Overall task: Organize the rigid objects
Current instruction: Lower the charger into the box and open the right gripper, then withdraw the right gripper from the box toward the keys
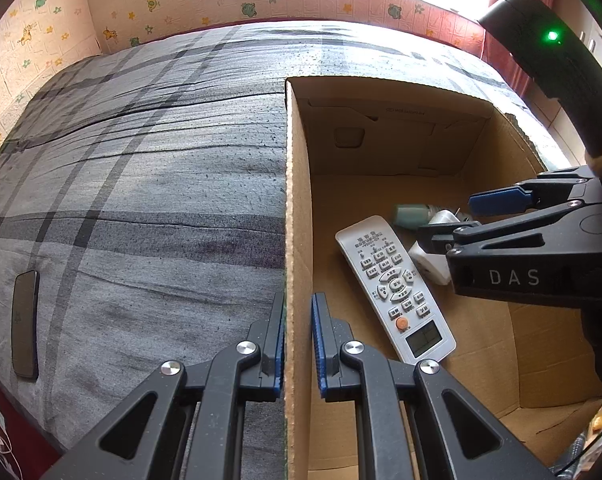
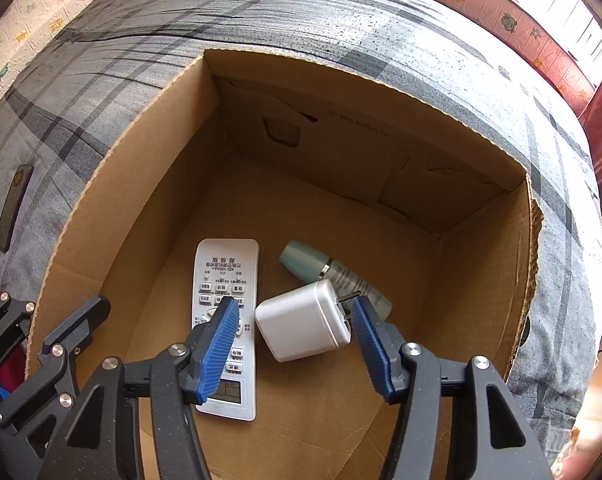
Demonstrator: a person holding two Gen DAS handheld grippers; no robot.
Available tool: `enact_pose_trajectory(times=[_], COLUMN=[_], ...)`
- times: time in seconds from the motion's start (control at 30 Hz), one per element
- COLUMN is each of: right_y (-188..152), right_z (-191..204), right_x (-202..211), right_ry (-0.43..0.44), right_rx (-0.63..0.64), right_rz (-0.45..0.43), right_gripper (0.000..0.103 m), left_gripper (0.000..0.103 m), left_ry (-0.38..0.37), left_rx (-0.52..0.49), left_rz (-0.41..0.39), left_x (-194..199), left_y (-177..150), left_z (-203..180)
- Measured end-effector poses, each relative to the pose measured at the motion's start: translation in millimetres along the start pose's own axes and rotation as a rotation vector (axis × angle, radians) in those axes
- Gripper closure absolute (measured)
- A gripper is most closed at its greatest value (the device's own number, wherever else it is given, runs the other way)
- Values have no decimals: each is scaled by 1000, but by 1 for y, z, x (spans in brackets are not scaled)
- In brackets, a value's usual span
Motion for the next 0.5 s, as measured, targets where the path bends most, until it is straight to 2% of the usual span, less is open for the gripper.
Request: enact_pose_trajectory(times=[0.13,0.5], right_y=[0,-2], right_z=[-1,-7], right_x=[9,50], right_ry=[13,31], right_rx=[-9,-54], right_rz=[-27,-96], right_gripper=[22,17], left_gripper=[90,90], left_ry=[1,6], left_rx=[0,-3], left_rz=[0,1], left_x=[0,0], left_y=[0,0], left_z=[0,-1])
Point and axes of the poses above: each gripper's, at about its wrist camera, not at the fingertips, and x roughly against the way its jaws point, z to its left, y to its top, the point moved 5 cm from there along -x, roughly the way its jaws point, and after that the axes turned 3 degrees about -y, right-handed, at the moved point
